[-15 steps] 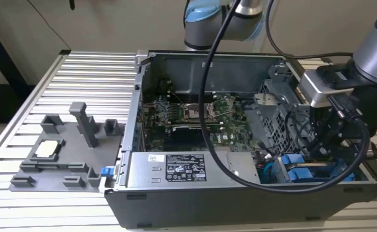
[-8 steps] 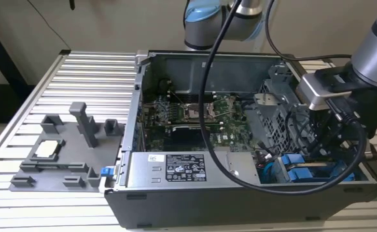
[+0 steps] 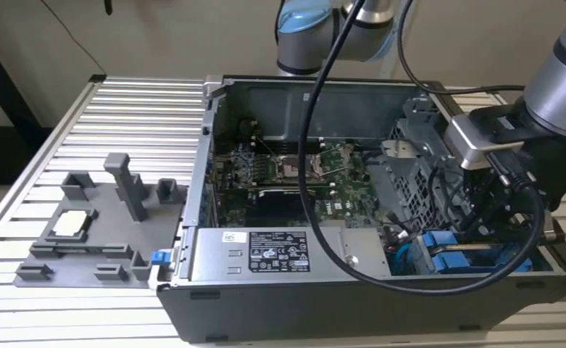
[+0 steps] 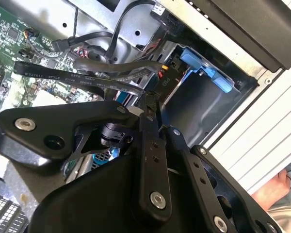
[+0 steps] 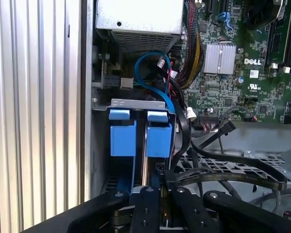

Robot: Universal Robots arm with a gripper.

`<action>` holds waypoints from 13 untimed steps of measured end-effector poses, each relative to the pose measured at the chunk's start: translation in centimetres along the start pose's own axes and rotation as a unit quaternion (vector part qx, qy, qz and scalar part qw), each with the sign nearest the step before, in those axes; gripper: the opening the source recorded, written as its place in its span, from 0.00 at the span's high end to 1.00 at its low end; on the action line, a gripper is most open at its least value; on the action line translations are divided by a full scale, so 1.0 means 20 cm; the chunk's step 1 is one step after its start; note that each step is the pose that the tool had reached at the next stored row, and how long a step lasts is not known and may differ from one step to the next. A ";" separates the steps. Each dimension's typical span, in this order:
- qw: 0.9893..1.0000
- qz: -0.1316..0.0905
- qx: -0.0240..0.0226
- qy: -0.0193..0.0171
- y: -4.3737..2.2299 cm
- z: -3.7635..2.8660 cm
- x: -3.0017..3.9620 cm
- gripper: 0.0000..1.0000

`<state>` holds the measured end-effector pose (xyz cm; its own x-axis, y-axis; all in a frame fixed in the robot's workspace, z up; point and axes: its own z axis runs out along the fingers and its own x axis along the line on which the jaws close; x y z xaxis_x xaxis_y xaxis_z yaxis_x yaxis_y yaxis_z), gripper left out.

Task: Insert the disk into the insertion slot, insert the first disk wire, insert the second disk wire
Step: 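Insert the second disk wire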

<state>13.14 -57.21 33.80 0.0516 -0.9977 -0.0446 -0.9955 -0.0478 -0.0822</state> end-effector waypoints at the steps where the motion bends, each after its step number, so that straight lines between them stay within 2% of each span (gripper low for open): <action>1: 1.000 0.000 0.000 0.000 0.000 0.000 0.000 0.84; 8: 1.000 0.000 0.000 0.000 0.000 0.003 0.000 0.83; 9: 1.000 0.000 0.000 0.000 0.000 0.002 0.000 0.76; 11: 1.000 0.000 0.000 0.000 -0.001 -0.016 -0.001 0.76; 13: 1.000 0.000 0.000 0.000 -0.004 -0.054 -0.002 0.76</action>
<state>13.14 -57.21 34.89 0.0516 -0.9977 -0.0451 -0.9955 -0.0477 -0.0823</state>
